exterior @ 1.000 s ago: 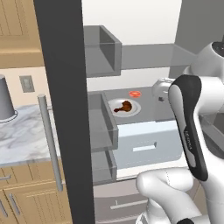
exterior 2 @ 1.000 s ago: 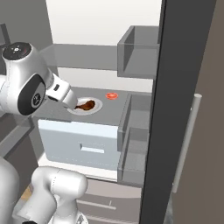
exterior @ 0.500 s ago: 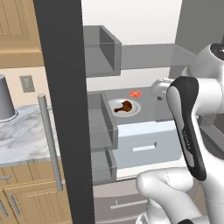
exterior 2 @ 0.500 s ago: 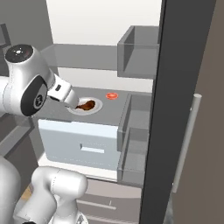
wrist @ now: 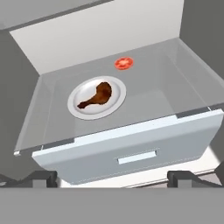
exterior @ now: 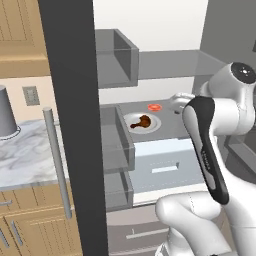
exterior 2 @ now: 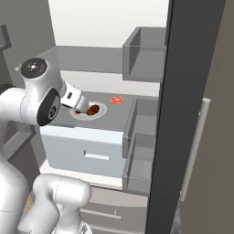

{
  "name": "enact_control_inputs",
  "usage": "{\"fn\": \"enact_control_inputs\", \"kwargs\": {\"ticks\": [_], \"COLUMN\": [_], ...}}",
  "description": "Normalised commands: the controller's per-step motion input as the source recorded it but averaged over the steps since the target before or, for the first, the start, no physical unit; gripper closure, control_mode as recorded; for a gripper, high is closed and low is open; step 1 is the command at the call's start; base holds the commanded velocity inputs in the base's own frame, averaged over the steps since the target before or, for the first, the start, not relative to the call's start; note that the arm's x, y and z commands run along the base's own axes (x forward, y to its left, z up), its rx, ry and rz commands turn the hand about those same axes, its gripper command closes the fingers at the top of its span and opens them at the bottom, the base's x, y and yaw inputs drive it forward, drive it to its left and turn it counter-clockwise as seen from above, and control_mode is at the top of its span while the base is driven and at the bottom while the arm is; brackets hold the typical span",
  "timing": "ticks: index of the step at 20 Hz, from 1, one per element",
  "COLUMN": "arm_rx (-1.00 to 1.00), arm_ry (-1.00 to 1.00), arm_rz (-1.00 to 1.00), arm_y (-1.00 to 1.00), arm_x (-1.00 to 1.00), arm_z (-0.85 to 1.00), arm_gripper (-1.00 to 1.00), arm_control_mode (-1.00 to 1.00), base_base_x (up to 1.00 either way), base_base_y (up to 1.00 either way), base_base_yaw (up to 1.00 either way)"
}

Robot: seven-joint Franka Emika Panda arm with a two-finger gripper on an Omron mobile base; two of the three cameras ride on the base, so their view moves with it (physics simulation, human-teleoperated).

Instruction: Retrieve the chicken drumstick from the fridge and place it on the saucepan with marinade on the stove.

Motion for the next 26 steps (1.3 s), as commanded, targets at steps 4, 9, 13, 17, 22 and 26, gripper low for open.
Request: {"fn": "enact_control_inputs", "kwargs": {"ticks": [4, 9, 13, 17, 22, 26], "arm_rx": [-0.01, -0.01, 0.0, 0.0, 0.0, 0.0], "arm_ry": [0.03, 0.03, 0.01, 0.0, 0.0, 0.0], "arm_rz": [0.0, 0.0, 0.0, 0.0, 0.0, 0.0], "arm_y": [0.0, 0.0, 0.0, 0.0, 0.3, 0.45], "arm_x": [0.5, 0.42, 0.42, 0.34, 0.25, 0.34], "arm_z": [-0.2, -0.22, -0.26, -0.29, -0.35, -0.26], "arm_gripper": [-1.0, -1.0, -1.0, -1.0, -1.0, -1.0], "arm_control_mode": [-1.0, -1.0, -1.0, -1.0, -1.0, -1.0], "base_base_x": [0.0, 0.0, 0.0, 0.0, 0.0, 0.0], "base_base_y": [0.0, 0.0, 0.0, 0.0, 0.0, 0.0], "base_base_yaw": [0.0, 0.0, 0.0, 0.0, 0.0, 0.0]}}
